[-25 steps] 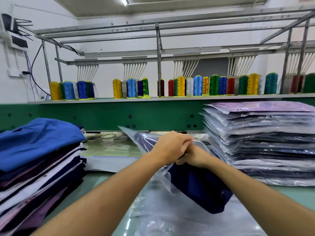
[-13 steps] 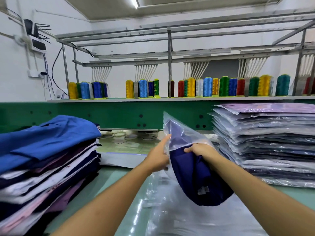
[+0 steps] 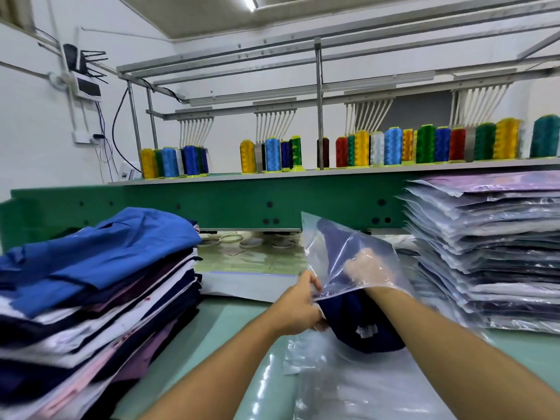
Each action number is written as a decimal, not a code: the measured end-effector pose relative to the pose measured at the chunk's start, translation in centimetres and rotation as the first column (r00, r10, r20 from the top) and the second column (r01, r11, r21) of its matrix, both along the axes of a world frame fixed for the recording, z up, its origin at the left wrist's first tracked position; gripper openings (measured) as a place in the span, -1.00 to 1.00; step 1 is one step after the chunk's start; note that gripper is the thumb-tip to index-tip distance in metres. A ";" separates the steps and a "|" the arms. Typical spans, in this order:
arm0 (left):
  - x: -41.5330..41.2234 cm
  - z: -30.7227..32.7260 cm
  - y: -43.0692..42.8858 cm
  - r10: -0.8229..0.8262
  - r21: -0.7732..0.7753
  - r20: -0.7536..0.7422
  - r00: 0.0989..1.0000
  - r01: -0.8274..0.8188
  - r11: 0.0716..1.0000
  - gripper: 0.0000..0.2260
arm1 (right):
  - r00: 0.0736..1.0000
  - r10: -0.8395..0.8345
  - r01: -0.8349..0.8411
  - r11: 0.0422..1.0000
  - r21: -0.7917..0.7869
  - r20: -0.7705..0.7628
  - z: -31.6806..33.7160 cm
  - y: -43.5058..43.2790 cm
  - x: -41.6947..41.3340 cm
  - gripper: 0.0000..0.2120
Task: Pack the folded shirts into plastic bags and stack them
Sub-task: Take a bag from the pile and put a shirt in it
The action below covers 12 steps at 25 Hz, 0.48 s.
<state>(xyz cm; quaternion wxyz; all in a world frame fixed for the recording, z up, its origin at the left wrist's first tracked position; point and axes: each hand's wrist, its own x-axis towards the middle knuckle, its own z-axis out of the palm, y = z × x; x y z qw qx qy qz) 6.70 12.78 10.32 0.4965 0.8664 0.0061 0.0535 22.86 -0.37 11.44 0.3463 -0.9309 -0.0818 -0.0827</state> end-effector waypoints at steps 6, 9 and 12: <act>1.0 -2.4 1.6 0.040 0.003 -0.132 0.990 -0.040 0.999 -0.62 | 0.997 0.058 -0.066 0.977 -0.202 -0.046 -2.2 1.1 1.6 -0.51; 1.4 -3.3 2.5 0.056 0.055 -0.174 0.983 -0.047 0.997 -0.59 | 0.986 0.118 -0.152 0.922 -0.356 -0.115 -2.6 0.3 1.7 -0.11; 1.2 -4.3 3.2 0.061 0.166 -0.209 0.976 -0.026 0.986 -0.53 | 0.989 0.096 -0.137 0.874 -0.465 -0.110 -4.4 -1.2 1.0 -0.03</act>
